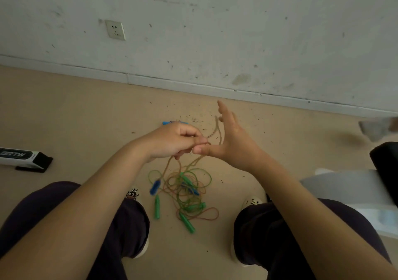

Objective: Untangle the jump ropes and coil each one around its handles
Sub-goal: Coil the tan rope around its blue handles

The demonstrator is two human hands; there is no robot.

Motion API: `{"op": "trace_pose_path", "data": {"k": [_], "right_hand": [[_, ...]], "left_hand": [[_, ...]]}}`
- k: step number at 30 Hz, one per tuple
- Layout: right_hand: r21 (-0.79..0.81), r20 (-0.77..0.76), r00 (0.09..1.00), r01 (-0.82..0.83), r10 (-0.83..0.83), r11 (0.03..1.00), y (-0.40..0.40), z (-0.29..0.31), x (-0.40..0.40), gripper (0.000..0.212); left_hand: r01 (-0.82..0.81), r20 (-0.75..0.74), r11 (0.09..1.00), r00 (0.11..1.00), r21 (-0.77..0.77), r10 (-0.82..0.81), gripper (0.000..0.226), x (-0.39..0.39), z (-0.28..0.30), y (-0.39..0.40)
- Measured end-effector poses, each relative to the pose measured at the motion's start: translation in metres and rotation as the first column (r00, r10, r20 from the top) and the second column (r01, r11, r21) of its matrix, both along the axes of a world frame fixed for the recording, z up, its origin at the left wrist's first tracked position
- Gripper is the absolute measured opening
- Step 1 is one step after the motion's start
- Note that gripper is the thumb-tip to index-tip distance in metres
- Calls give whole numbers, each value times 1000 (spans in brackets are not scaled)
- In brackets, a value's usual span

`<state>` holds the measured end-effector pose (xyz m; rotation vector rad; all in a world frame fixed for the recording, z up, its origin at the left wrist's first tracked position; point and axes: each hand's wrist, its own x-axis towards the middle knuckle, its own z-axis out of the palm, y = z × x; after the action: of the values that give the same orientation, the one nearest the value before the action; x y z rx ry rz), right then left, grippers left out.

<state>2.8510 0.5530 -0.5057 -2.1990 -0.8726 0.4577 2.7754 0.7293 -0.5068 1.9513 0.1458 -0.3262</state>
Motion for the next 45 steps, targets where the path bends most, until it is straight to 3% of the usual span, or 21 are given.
{"op": "trace_pose_path", "data": {"k": [2, 4, 6, 7, 10, 13, 17, 20, 23, 26, 30, 38, 41, 45], "right_hand": [[21, 60, 998, -24, 22, 999, -1, 0, 2, 110], [51, 70, 994, -83, 79, 995, -4, -3, 6, 71], [34, -28, 995, -98, 99, 995, -3, -6, 7, 27], [30, -96, 990, -102, 105, 994, -2, -6, 6, 20], [82, -96, 992, -73, 80, 994, -3, -5, 8, 20], [189, -41, 996, 88, -81, 978, -11, -1, 18, 19], [267, -93, 971, 236, -218, 935, -20, 3, 30, 15], [226, -170, 976, 173, -136, 959, -21, 4, 28, 14], [254, -310, 951, 69, 13, 965, -15, 6, 16, 31], [213, -323, 941, -32, 101, 976, -6, 4, 4, 34], [83, -228, 973, -24, 43, 996, -6, 5, 9, 24], [230, -135, 959, 275, -249, 934, -31, 14, 35, 16], [237, -172, 962, 251, -214, 938, -31, 15, 32, 18], [246, -317, 948, 100, -17, 964, -24, 14, 19, 19]], "left_hand": [[1, -11, 1000, 1000, 16, -1, 22, 1, -1, 2], [-5, -34, 1000, 999, -26, 4, 29, 1, -1, 3], [-2, -50, 997, 999, -80, -2, 30, 0, -1, 4], [8, -53, 997, 999, -82, -12, 29, 0, 0, 5], [19, -51, 999, 998, -39, -21, 26, -1, 2, 13], [-2, -57, 1000, 998, 6, 3, 23, -4, 4, 25], [-24, -69, 998, 997, 60, 29, 19, -8, 3, 36], [-45, -26, 998, 999, 53, 47, 19, -9, 5, 35], [-38, 7, 999, 999, -25, 38, 17, -9, 7, 20], [8, -3, 997, 1000, -73, -9, 17, -7, 4, 3], [71, -35, 997, 997, 0, -71, 18, -8, 6, 3], [13, -62, 999, 998, 36, -10, 28, -13, 14, 36], [-2, -38, 1000, 999, 16, 2, 20, -15, 11, 34], [8, 16, 999, 1000, -37, -8, 16, -14, 7, 23]]}}
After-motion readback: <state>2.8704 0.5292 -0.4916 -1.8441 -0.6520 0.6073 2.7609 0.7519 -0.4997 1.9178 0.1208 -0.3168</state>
